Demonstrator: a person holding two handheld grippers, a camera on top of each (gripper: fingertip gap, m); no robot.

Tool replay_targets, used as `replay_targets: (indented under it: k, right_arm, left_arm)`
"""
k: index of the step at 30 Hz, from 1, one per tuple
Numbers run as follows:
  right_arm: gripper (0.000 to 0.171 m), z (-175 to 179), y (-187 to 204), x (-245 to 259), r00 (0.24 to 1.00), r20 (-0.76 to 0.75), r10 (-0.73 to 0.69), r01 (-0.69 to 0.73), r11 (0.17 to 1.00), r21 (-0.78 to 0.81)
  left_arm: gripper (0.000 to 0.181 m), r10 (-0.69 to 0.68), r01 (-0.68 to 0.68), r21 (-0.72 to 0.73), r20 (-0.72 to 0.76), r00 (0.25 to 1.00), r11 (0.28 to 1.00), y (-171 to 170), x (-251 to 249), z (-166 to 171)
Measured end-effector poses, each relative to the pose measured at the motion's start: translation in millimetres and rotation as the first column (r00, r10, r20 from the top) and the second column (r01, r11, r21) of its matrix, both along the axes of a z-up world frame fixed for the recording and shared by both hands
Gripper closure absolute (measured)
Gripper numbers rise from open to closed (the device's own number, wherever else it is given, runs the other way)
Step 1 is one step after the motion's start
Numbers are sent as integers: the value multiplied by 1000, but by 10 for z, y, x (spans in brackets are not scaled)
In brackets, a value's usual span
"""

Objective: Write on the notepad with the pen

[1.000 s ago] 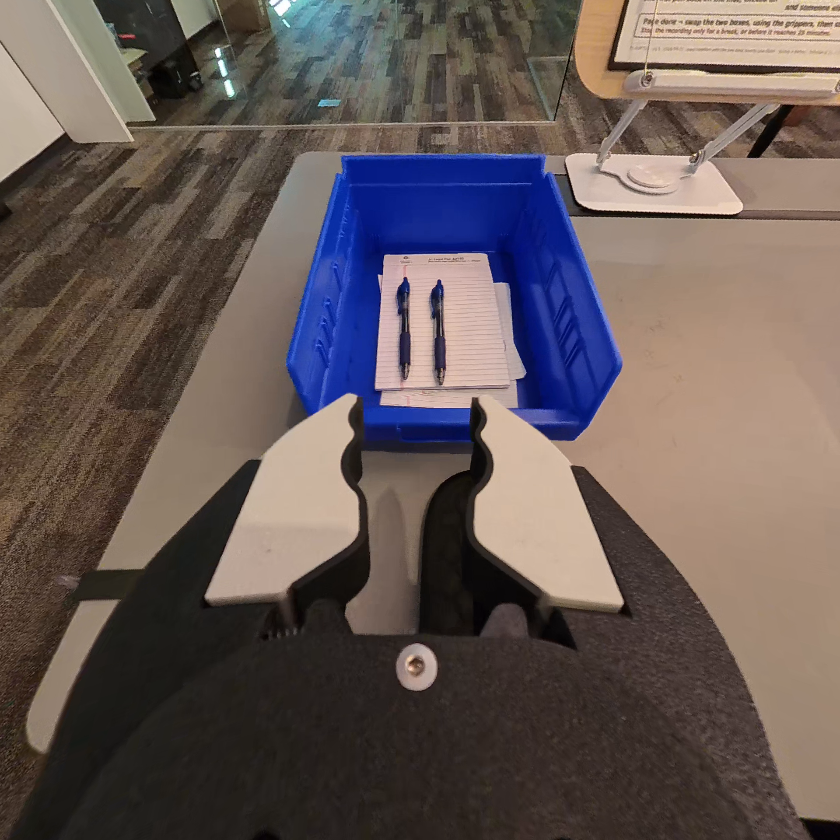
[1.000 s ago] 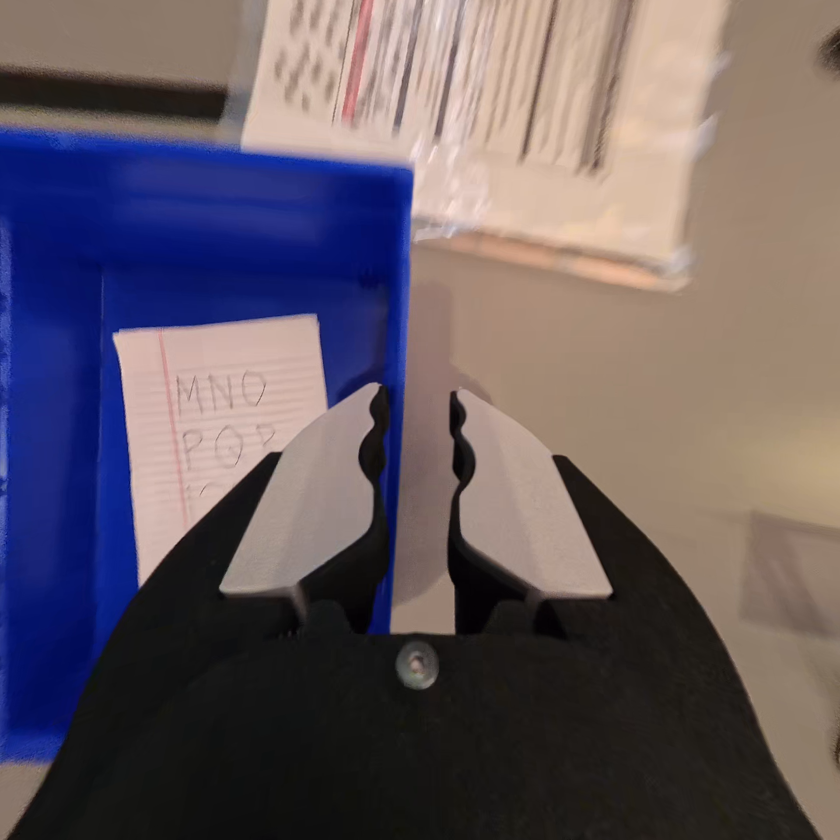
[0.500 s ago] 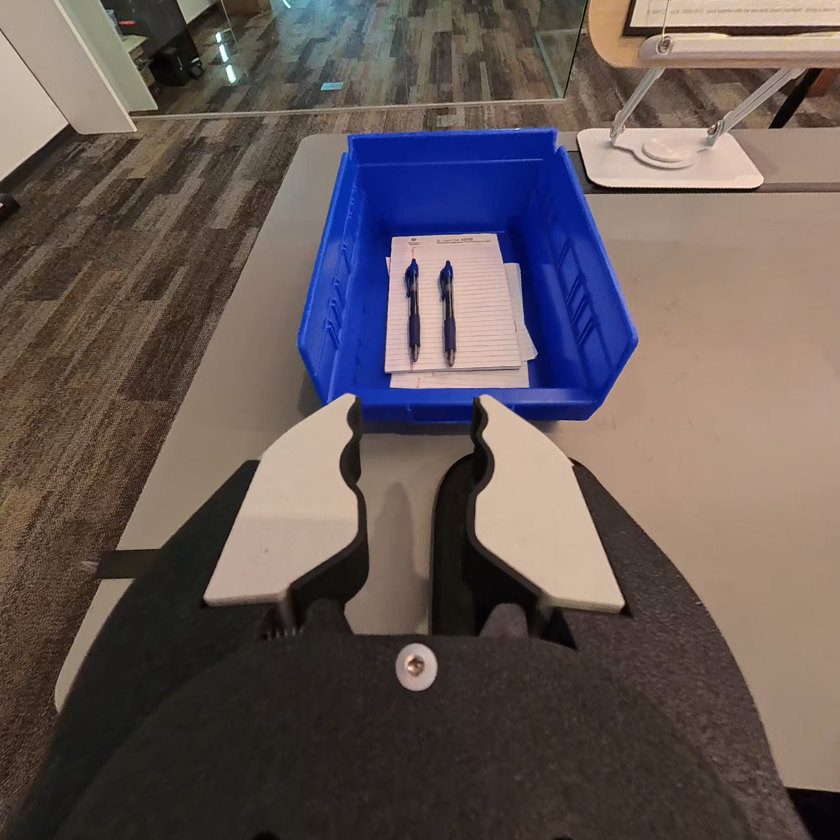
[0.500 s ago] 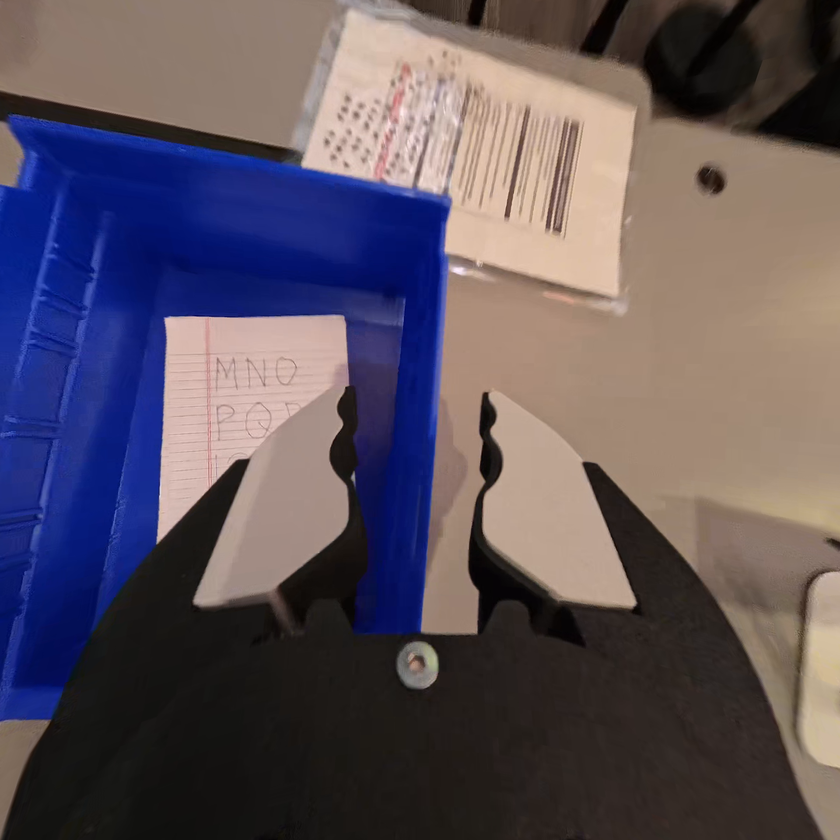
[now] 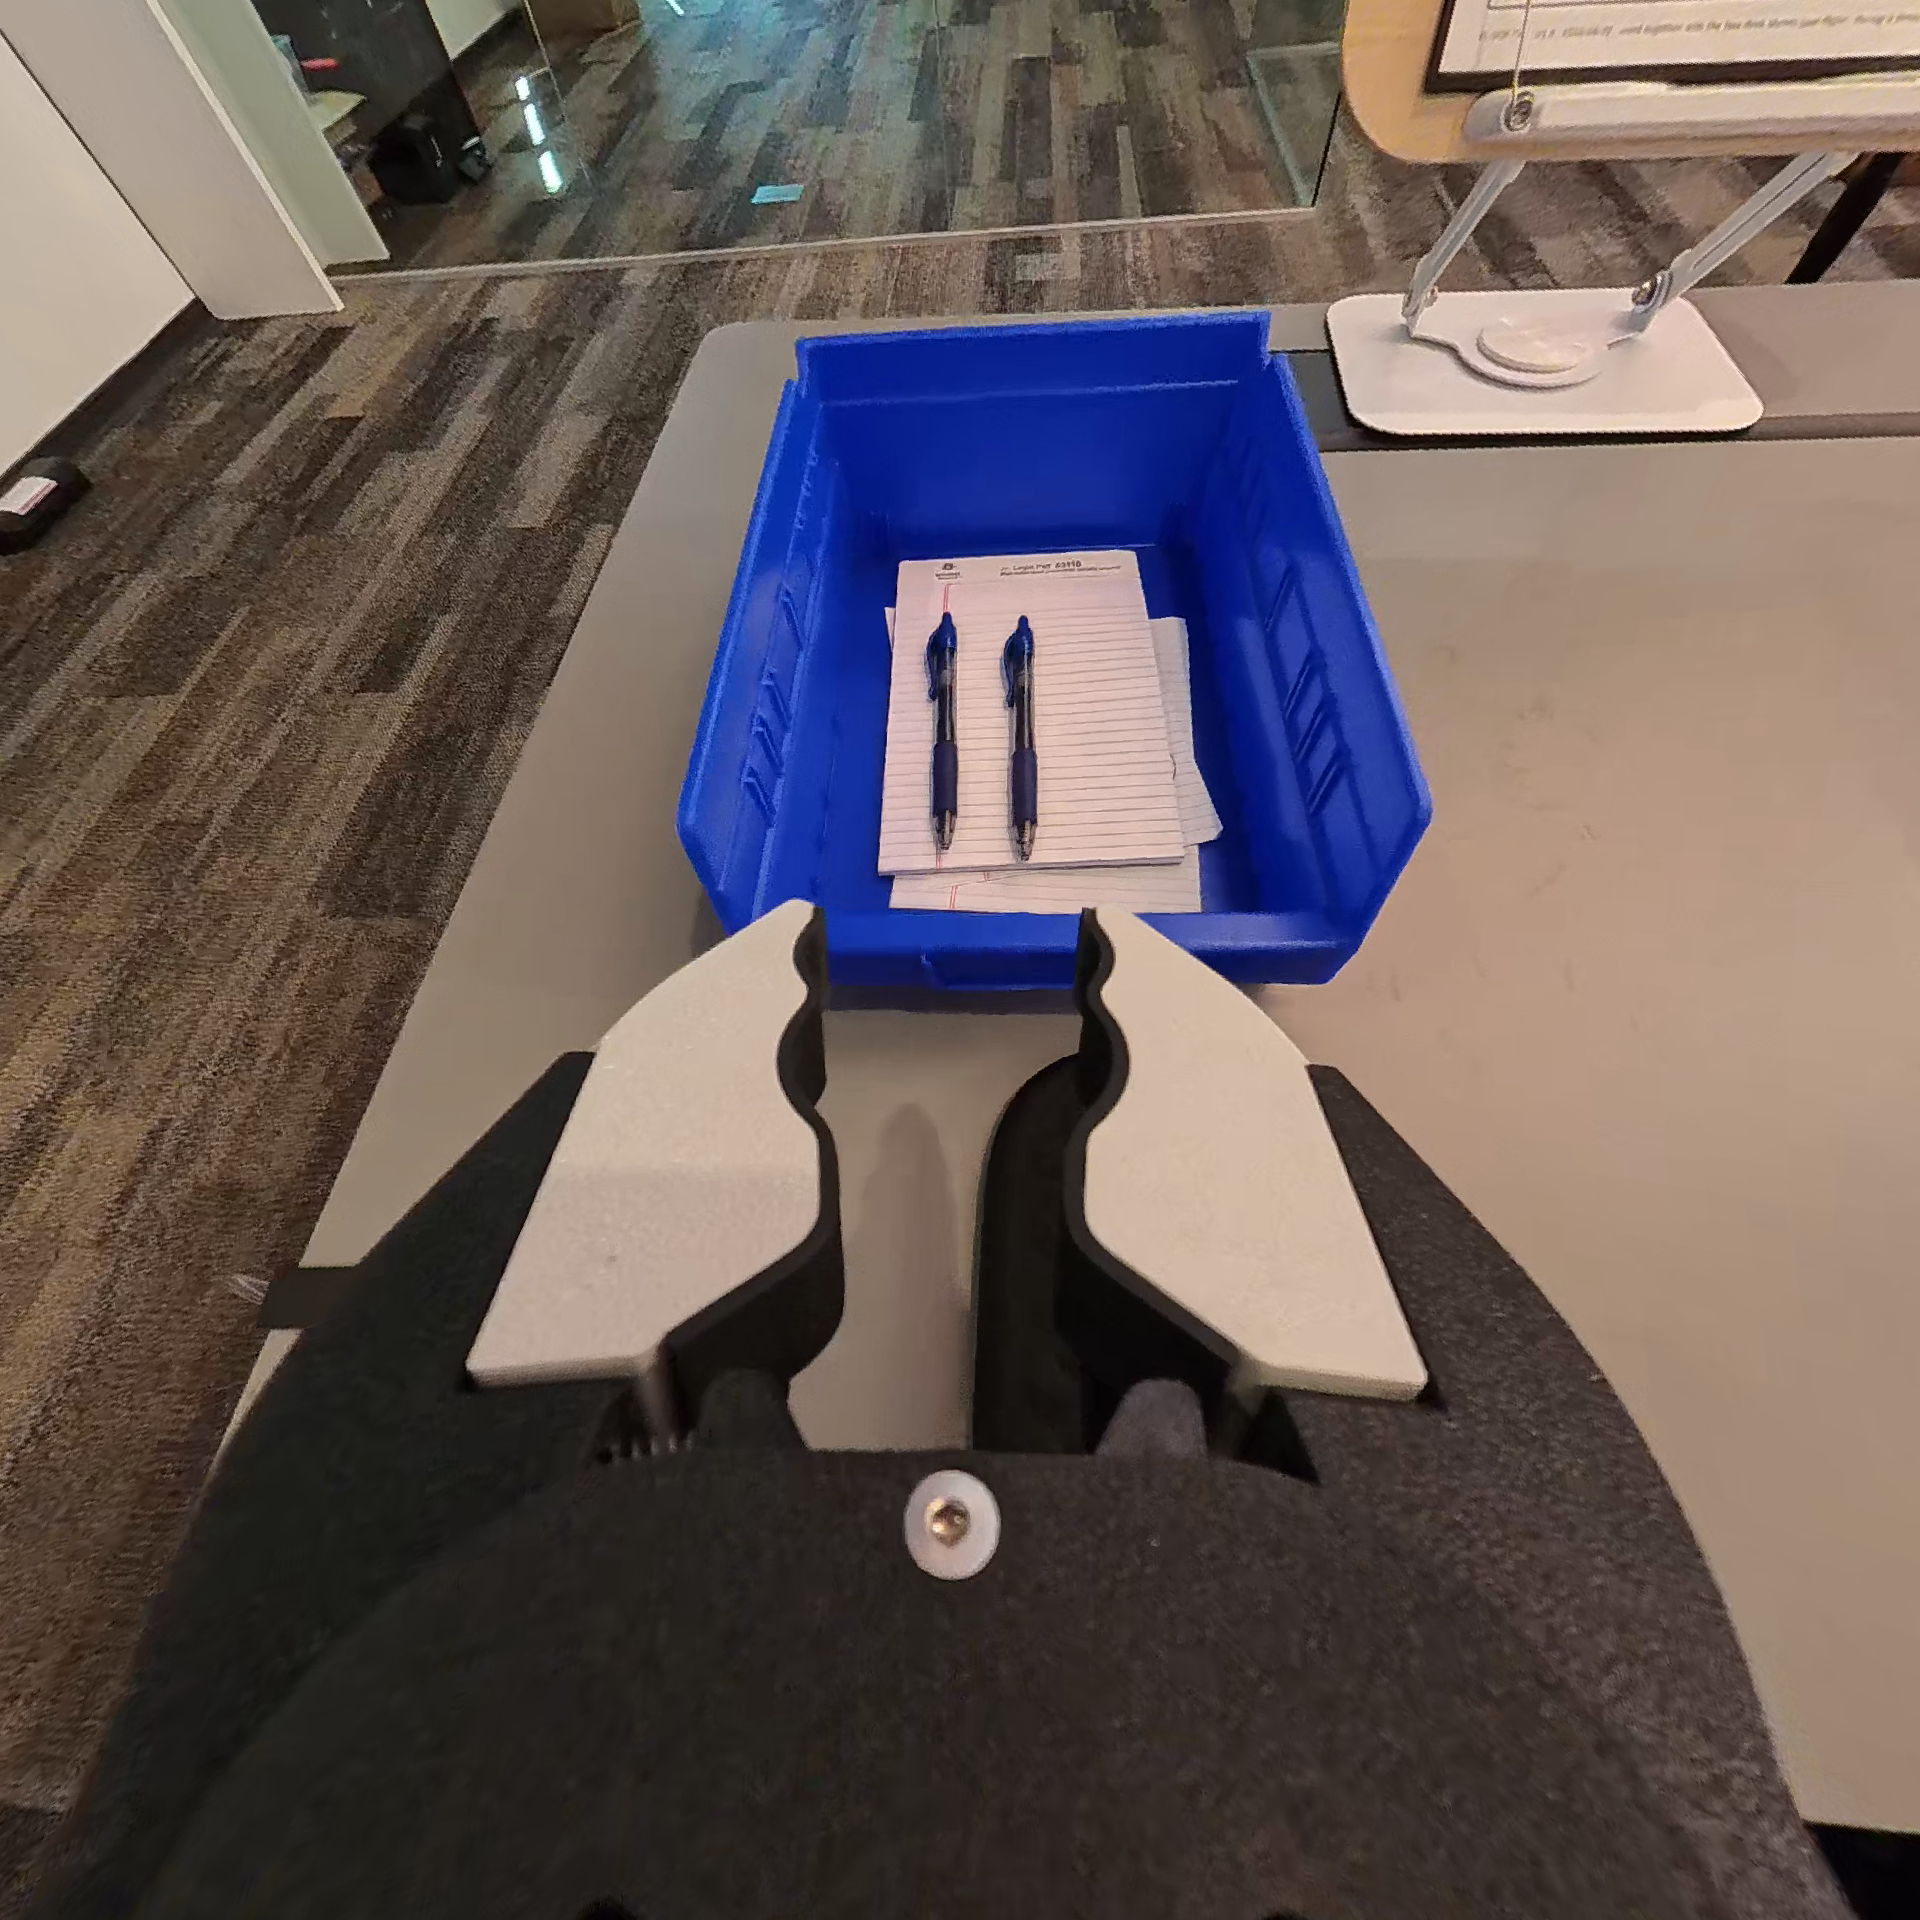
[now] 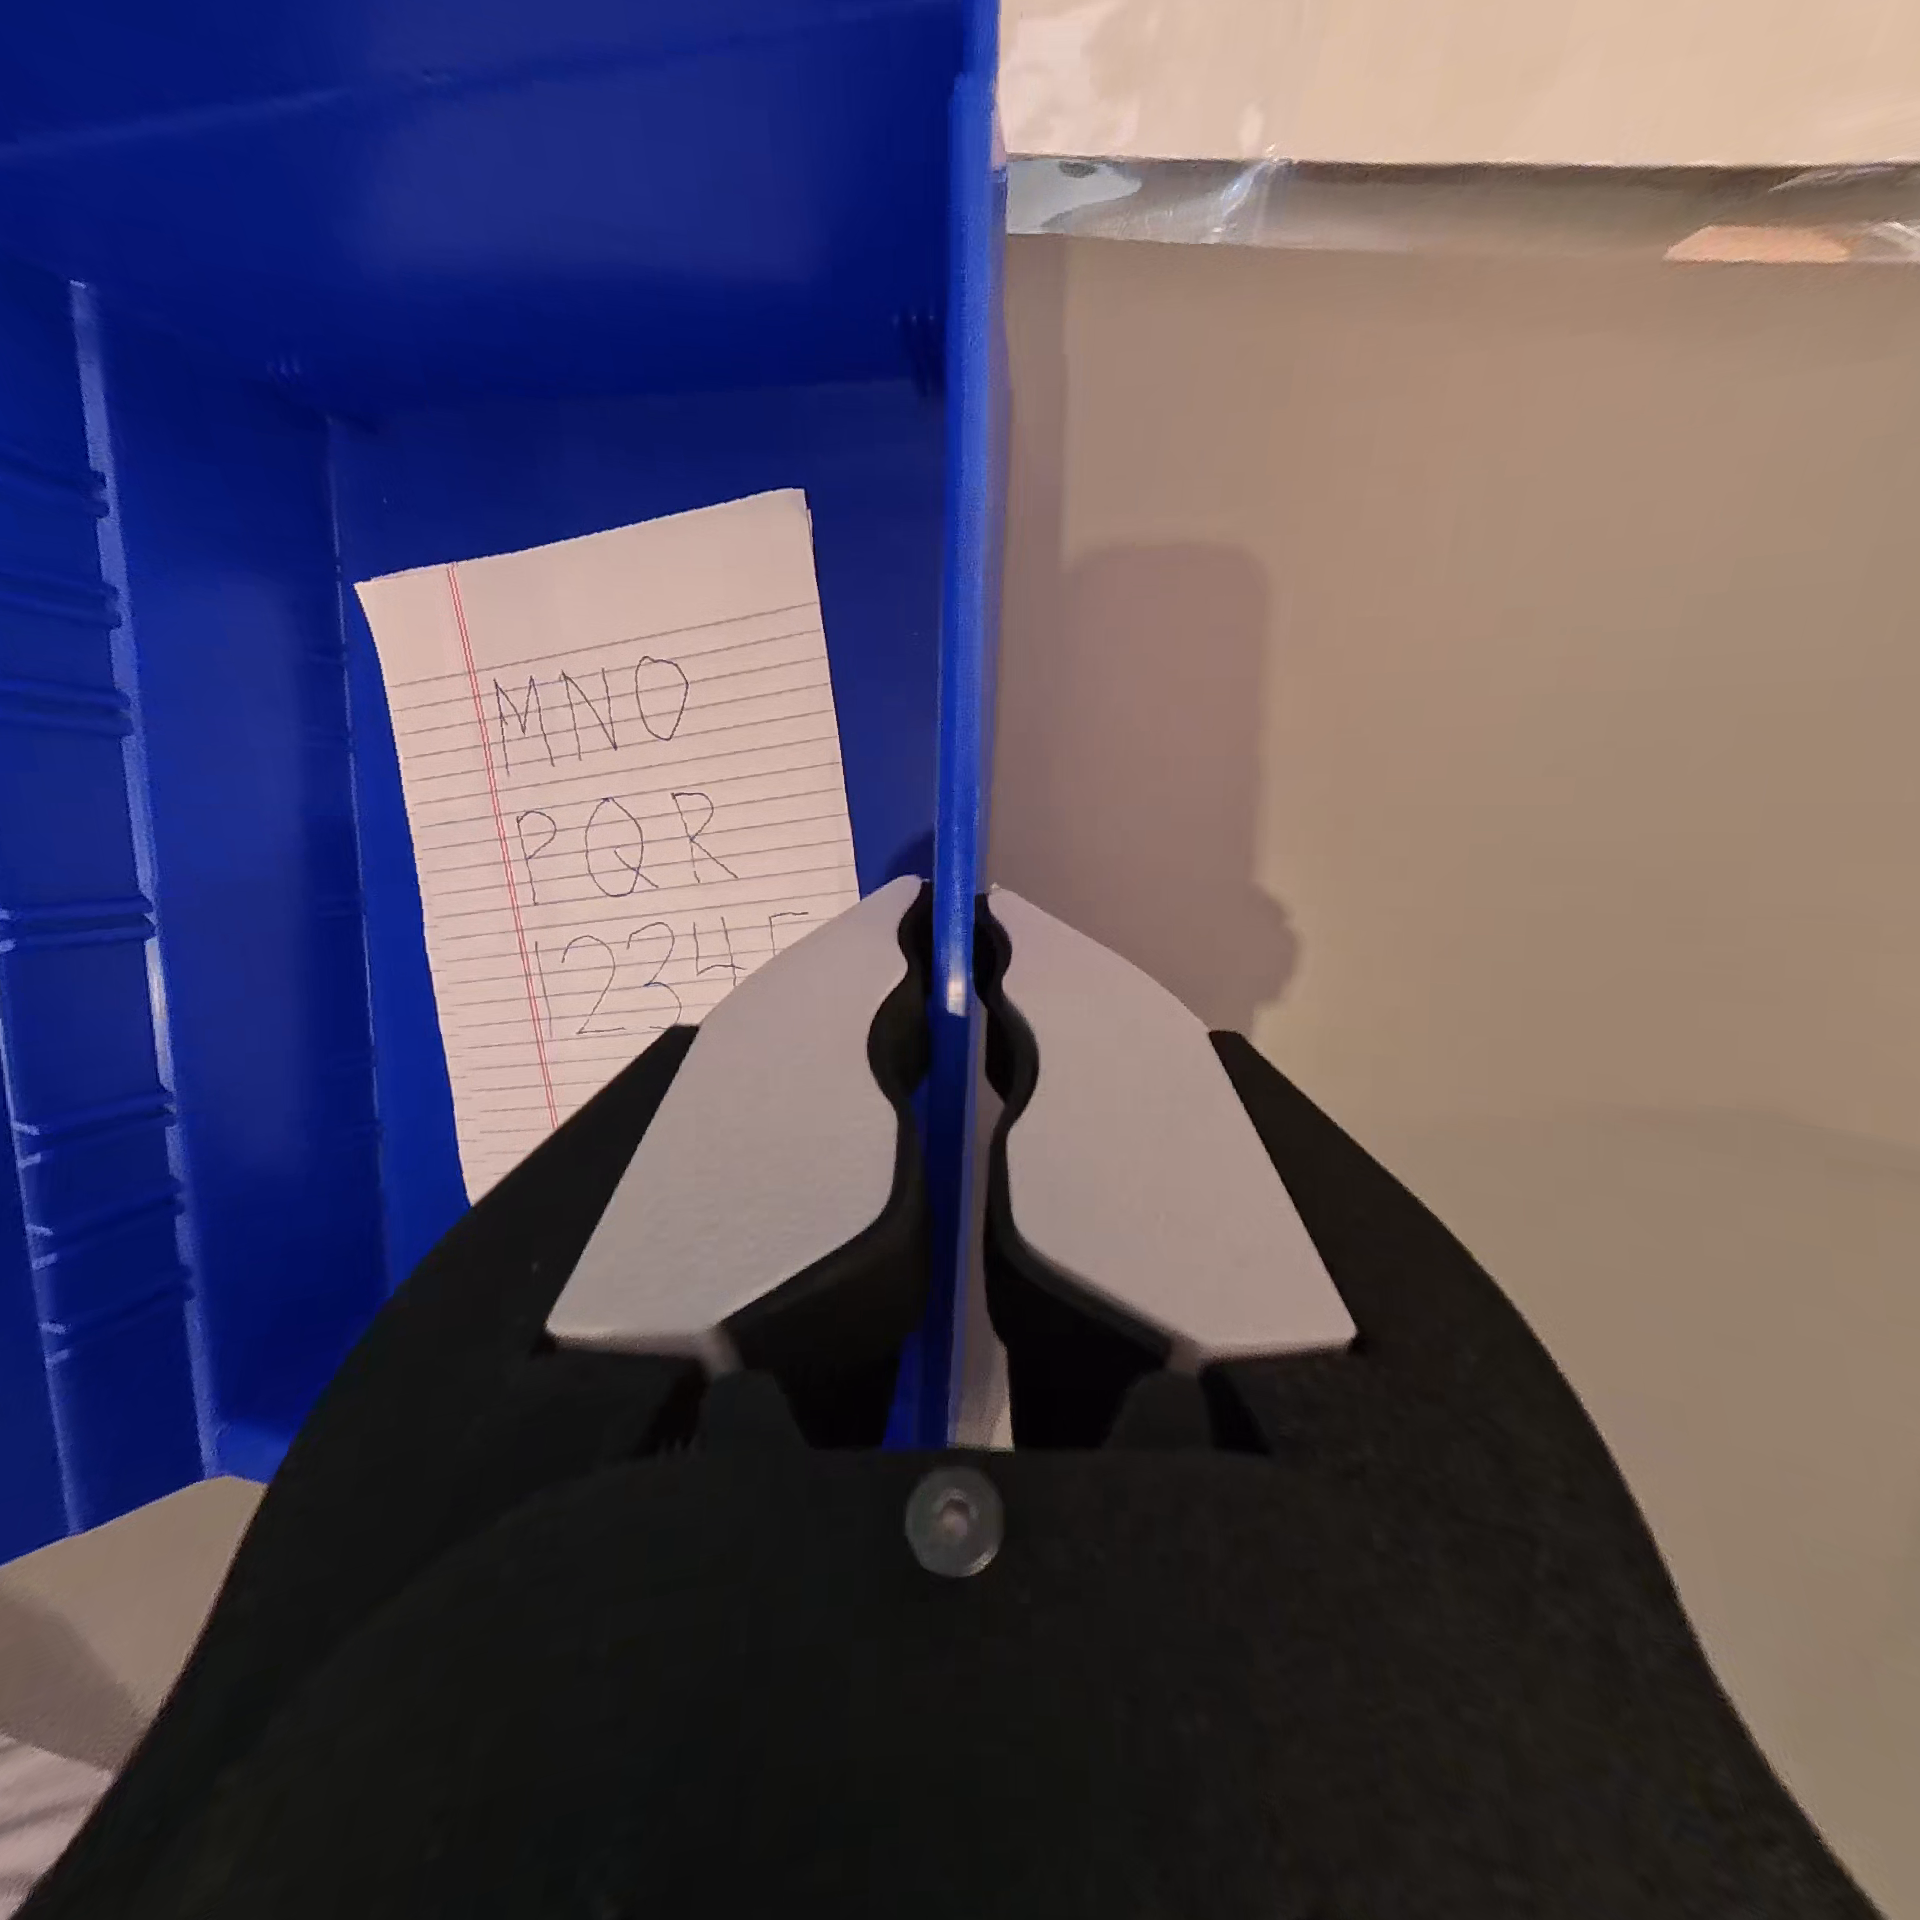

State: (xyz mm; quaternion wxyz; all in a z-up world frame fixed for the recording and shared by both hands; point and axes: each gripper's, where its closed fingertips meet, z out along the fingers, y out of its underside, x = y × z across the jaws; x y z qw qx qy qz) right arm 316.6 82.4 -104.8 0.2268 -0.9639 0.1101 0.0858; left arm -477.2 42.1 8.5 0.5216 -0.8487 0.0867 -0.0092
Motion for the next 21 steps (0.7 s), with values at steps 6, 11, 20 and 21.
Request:
replay_targets:
  k: [6, 11, 20, 21]
  right_arm:
    - [166, 7, 17, 47, 991, 113, 75, -76, 997, 6]
    - [154, 546, 122, 213, 968, 245, -46, -16, 970, 243]
    - [145, 2068, 104, -786, 941, 334, 64, -292, 655, 697]
    - [145, 2155, 71, -938, 937, 335, 98, -319, 630, 708]
  left_arm:
    - [136, -6, 6, 3, -16, 1000, 1000, 28, 93, 21]
    - [136, -48, 48, -1, 34, 998, 999, 97, 199, 11]
    - [136, -136, 139, -144, 30, 990, 980, 618, 316, -171]
    - [136, -140, 141, -168, 19, 990, 976, 701, 322, -223]
